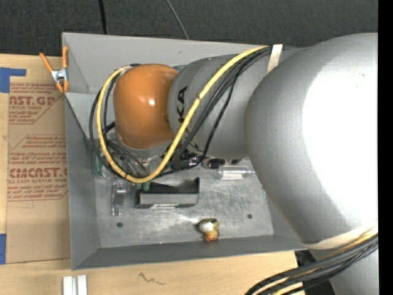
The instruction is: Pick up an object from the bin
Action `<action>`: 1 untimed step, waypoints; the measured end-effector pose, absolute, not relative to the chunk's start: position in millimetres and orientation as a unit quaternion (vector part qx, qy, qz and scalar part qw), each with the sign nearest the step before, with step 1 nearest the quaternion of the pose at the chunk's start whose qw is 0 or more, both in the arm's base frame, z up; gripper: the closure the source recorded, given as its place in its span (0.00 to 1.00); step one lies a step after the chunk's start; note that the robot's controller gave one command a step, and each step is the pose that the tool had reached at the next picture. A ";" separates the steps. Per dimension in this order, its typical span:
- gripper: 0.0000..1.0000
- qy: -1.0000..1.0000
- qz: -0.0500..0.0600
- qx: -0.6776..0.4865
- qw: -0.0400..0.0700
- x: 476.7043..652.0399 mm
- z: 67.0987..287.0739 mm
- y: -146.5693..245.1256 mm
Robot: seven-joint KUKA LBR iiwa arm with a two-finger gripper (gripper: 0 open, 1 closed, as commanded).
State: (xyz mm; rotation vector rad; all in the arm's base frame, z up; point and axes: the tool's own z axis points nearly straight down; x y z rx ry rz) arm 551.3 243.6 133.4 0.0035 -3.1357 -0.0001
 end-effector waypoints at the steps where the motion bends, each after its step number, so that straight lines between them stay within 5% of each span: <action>1: 0.00 -1.000 -0.001 0.000 0.000 553.7 137.2 242.7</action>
Offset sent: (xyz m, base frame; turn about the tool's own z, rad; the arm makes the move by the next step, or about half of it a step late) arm 0.0005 -0.0774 -0.0634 -0.0803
